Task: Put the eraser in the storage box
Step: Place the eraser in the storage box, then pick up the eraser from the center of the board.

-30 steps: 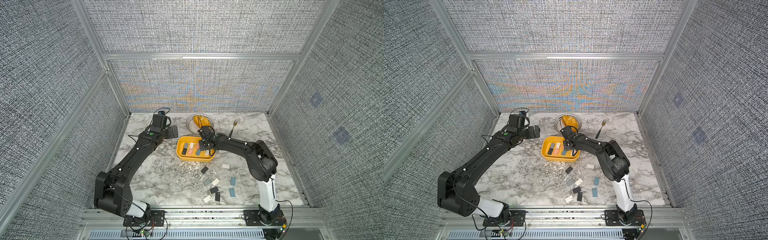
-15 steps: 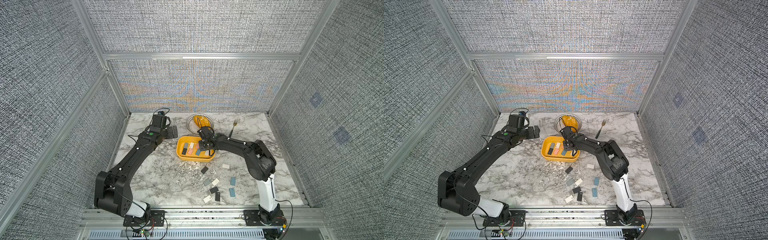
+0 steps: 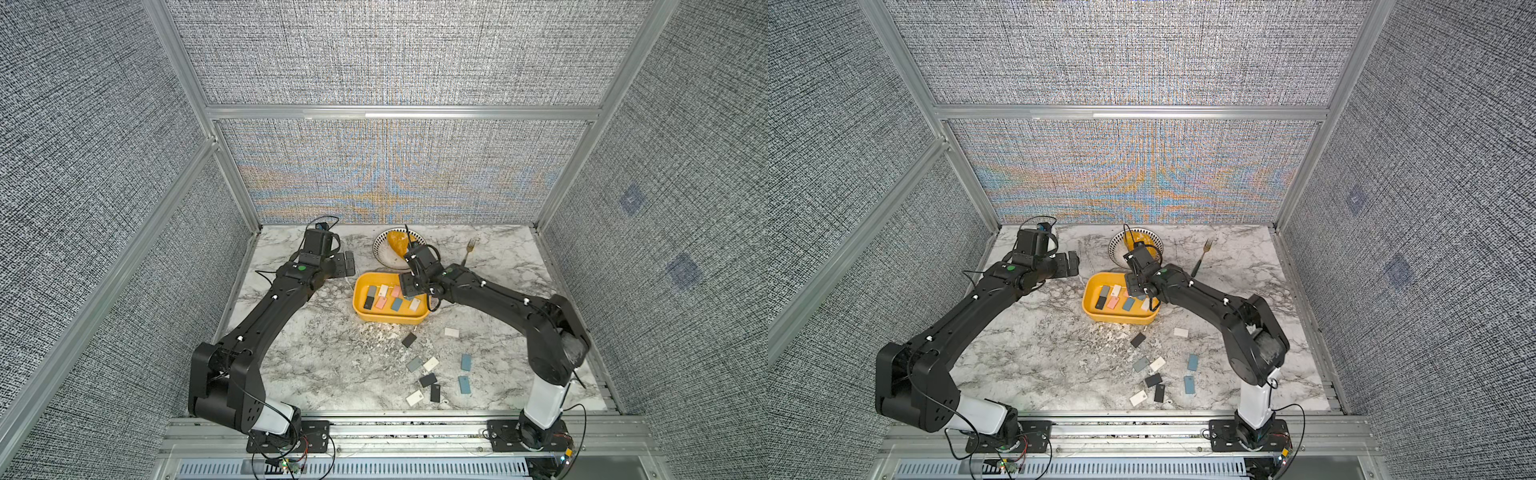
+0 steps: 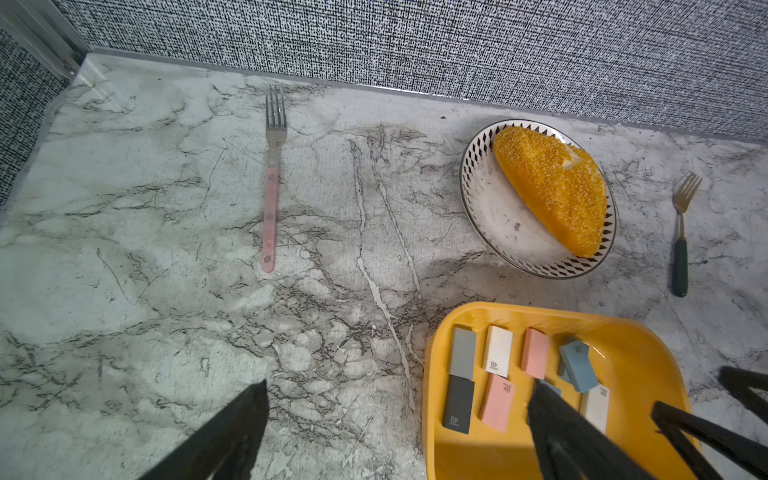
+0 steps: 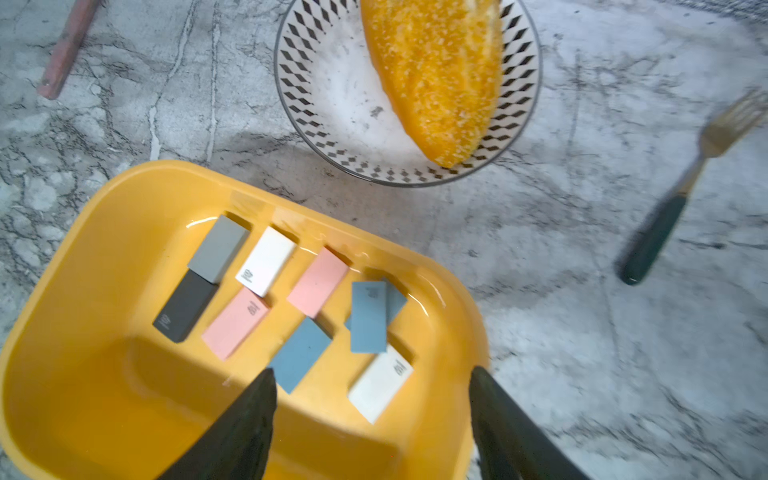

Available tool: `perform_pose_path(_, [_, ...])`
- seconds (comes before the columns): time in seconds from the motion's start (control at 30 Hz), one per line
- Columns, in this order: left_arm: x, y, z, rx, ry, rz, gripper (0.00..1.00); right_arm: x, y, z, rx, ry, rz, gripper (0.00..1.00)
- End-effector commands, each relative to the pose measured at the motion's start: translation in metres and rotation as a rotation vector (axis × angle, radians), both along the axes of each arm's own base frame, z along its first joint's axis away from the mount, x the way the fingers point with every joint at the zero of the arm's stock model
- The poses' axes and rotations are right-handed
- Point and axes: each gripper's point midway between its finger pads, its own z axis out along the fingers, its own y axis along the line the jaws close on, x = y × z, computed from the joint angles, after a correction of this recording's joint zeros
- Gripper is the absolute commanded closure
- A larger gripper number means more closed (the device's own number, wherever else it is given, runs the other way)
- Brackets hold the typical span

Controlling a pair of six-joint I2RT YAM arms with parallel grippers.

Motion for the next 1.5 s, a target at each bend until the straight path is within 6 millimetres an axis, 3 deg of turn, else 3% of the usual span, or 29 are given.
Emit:
perform_pose_path(0.0, [-0.002,-0.001,0.004,-0.006,-0.006,-0.007,0.00,-0.028,-0.032,-0.004,-0.106,0.037,-0.004,0.23])
perform_pose_path(0.1, [-0.002,-0.002,0.006,-0.014,-0.011,-0.009,0.00,-0.057,-0.056,-0.016,-0.146,0.096,-0.016,0.22])
perform_pose_path(0.3, [-0.004,-0.005,0.008,-0.027,-0.011,-0.027,0.00,-0.104,-0.086,-0.043,-0.182,0.208,-0.063,0.21])
perform_pose_path(0.6, [-0.006,-0.008,0.009,-0.040,-0.012,-0.041,0.00,-0.136,-0.110,-0.070,-0.191,0.298,-0.154,0.20])
perform_pose_path(0.9, [-0.008,-0.007,0.009,-0.047,-0.019,-0.035,0.00,-0.141,-0.117,-0.093,-0.201,0.337,-0.195,0.19])
perform_pose_path(1.17, [-0.008,-0.007,0.009,-0.049,-0.016,-0.037,0.00,-0.131,-0.130,-0.107,-0.207,0.344,-0.241,0.19])
perform_pose_path(1.47, [-0.007,-0.007,0.006,-0.045,-0.011,-0.038,0.00,-0.119,-0.128,-0.113,-0.190,0.341,-0.234,0.19])
